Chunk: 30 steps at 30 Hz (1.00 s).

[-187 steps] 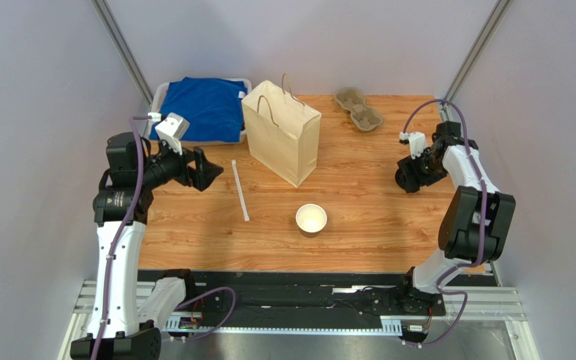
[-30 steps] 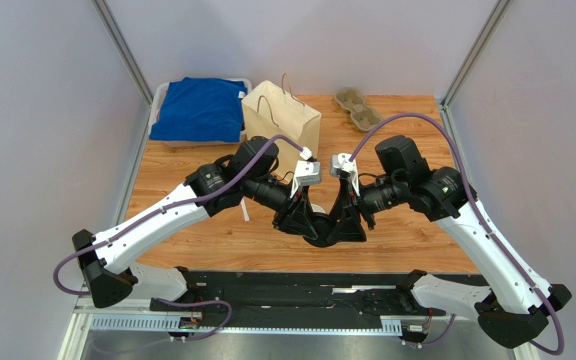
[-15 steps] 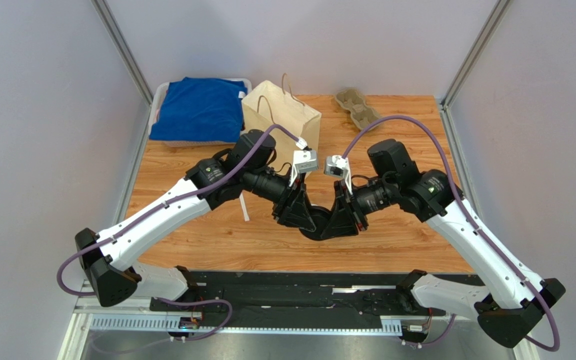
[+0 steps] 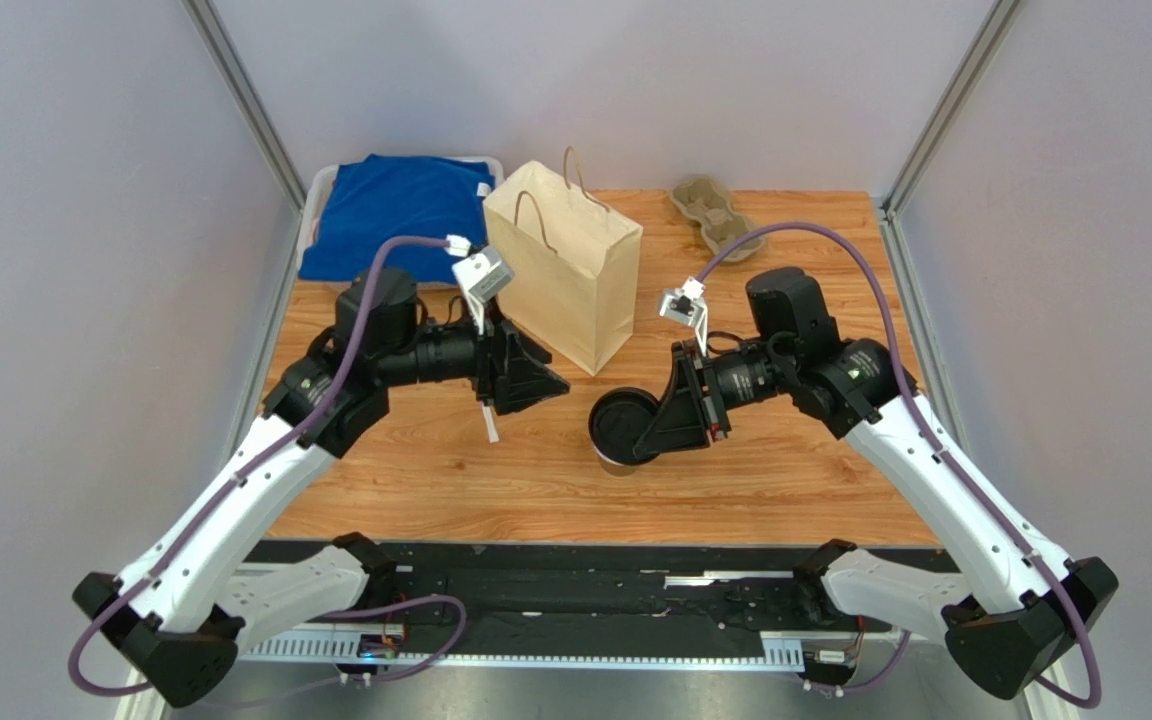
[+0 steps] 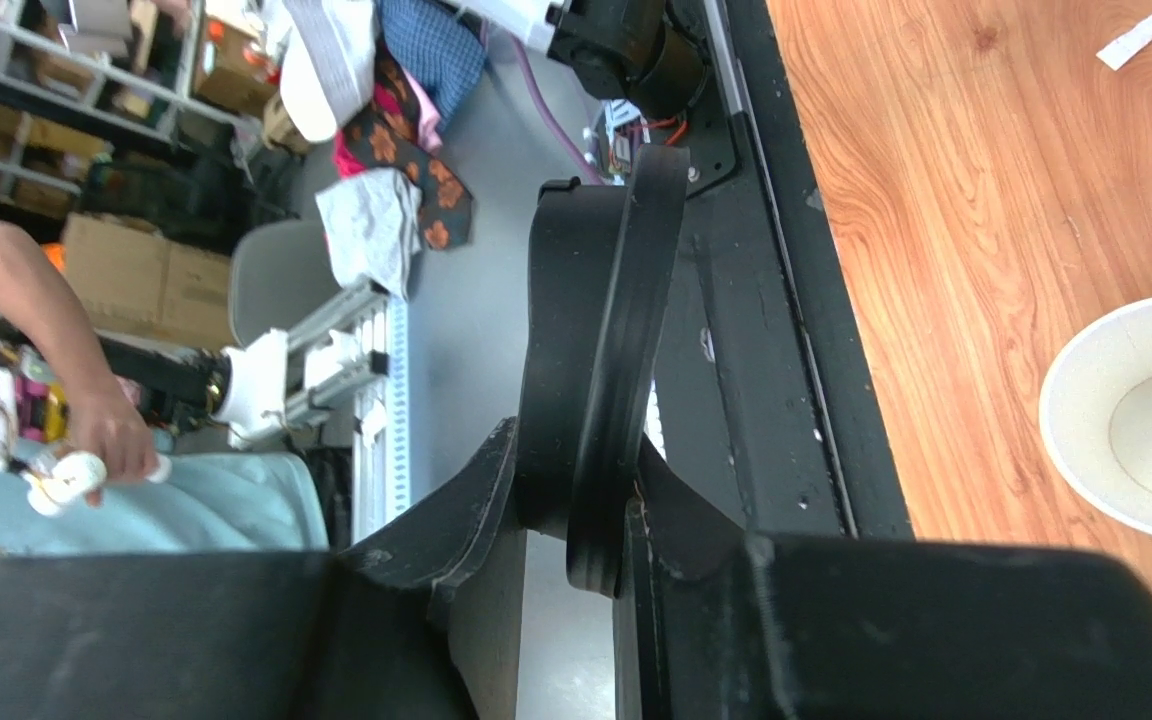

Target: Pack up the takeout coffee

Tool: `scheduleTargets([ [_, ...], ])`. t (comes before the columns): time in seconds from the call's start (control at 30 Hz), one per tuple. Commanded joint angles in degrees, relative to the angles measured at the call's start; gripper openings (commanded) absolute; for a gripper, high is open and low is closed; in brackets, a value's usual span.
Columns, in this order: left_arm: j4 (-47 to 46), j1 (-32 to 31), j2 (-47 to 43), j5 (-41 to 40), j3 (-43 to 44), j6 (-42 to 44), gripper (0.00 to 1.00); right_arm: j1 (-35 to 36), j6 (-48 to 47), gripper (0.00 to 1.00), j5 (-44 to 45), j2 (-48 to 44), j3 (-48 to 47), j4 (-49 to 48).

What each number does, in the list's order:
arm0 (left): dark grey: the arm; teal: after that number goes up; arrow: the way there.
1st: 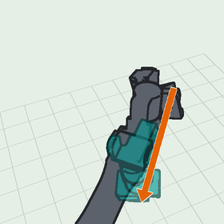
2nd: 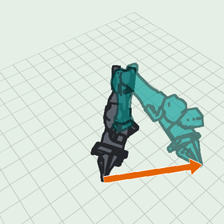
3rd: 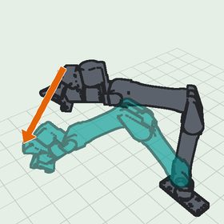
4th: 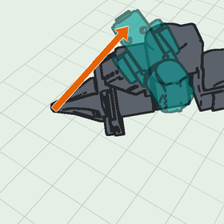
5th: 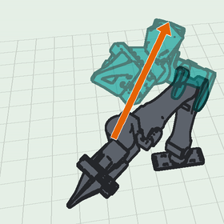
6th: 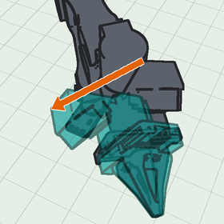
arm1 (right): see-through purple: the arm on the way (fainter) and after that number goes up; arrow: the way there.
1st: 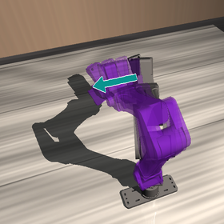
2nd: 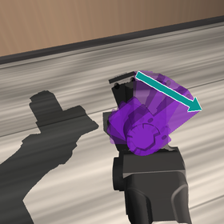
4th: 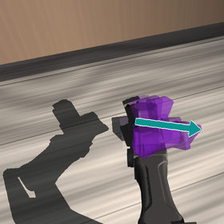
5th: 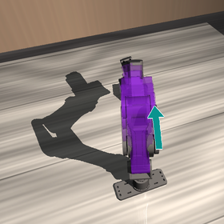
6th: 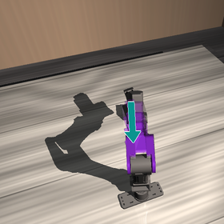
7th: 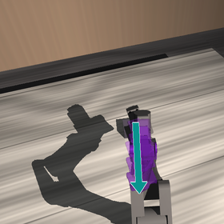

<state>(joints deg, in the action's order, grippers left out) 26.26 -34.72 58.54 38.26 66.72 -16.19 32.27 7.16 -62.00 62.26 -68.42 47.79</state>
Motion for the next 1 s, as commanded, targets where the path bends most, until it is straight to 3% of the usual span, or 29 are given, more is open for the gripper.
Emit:
scheduleTargets([
  [0.0, -5.79, -4.02, -4.67, -7.93, -0.63, 1.05, 0.68, -1.07, 14.33, 0.00, -0.23, -0.73, 2.23, -11.47],
  [0.2, -2.97, -10.19, -1.94, -13.91, 2.98, 7.04, 0.63, -1.16, 25.27, 0.00, 4.16, -3.99, 7.86, -23.79],
  [0.77, -5.34, -12.74, 3.42, -12.69, 3.68, 6.08, 0.51, -1.07, 27.21, 0.00, 4.08, -6.54, 11.73, -27.84],
  [0.97, -5.96, -12.74, 4.21, -10.40, 3.33, 4.41, 0.38, -1.07, 26.94, 0.00, 3.38, -6.98, 12.26, -28.45],
])
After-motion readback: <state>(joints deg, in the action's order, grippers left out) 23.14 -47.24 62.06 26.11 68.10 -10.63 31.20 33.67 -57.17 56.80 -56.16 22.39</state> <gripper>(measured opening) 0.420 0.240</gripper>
